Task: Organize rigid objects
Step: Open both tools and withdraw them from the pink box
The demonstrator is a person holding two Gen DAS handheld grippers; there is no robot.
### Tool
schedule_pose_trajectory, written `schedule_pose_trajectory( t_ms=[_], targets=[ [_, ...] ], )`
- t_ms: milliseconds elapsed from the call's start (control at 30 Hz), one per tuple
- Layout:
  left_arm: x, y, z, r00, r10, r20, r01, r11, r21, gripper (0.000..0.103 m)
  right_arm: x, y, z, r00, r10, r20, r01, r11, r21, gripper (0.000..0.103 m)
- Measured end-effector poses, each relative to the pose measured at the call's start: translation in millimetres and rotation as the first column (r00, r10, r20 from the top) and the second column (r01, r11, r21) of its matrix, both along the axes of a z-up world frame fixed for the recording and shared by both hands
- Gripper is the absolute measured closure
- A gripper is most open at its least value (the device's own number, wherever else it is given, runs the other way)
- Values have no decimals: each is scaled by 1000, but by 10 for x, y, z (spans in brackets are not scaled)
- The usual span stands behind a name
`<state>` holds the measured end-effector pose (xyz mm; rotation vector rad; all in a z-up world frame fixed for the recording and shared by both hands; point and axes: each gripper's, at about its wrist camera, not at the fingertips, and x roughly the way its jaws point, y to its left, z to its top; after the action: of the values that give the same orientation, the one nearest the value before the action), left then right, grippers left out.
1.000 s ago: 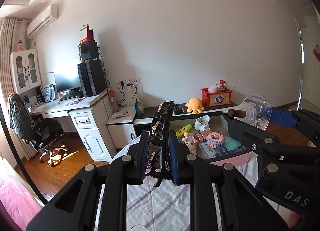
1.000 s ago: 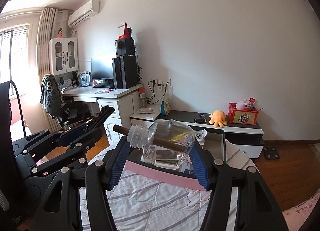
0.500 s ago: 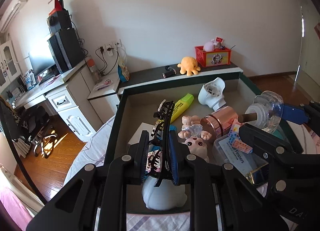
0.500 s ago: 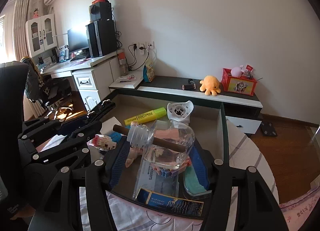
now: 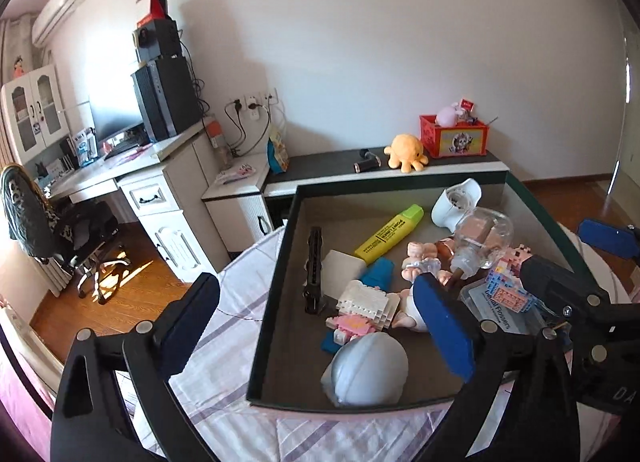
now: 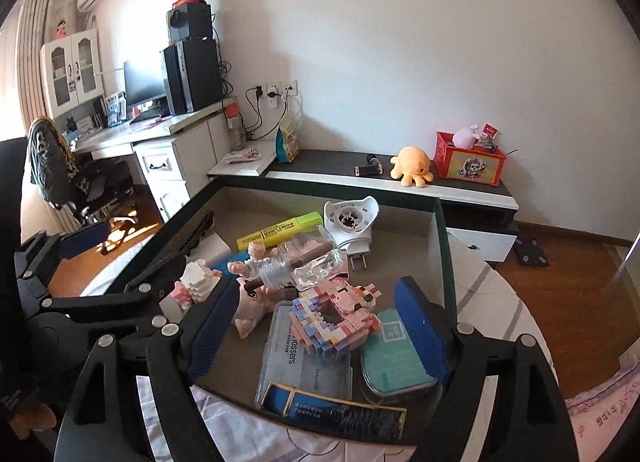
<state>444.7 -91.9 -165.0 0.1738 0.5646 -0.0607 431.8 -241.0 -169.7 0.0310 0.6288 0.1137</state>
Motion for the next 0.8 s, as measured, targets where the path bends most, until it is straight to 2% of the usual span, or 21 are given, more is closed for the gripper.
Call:
schedule_pose_trajectory(
  t_ms=[100, 200, 400, 533, 800],
  targets=[
    [-284, 106, 161, 1000, 16, 24, -15, 1000, -14, 0, -239, 30, 167, 1000, -2, 28, 1, 1000, 22, 16],
    [-600, 257, 325, 999, 26, 45, -23, 998, -61, 0, -563, 99, 339, 997, -11, 71, 8, 999, 44, 15],
    [-1298, 512, 599, 991, 67, 117, -55, 993, -108, 0, -1169, 294, 613, 990, -13, 141, 9, 999, 34, 15],
    [-1727, 610, 728, 985, 88, 150, -74, 992, -99, 0, -1607, 423, 765, 984, -10, 179, 2, 999, 42, 15],
    [-2537, 772, 991, 971, 74, 227, -52, 993, -103, 0, -2386, 585, 974, 971, -4, 241, -5, 999, 34, 15]
  ],
)
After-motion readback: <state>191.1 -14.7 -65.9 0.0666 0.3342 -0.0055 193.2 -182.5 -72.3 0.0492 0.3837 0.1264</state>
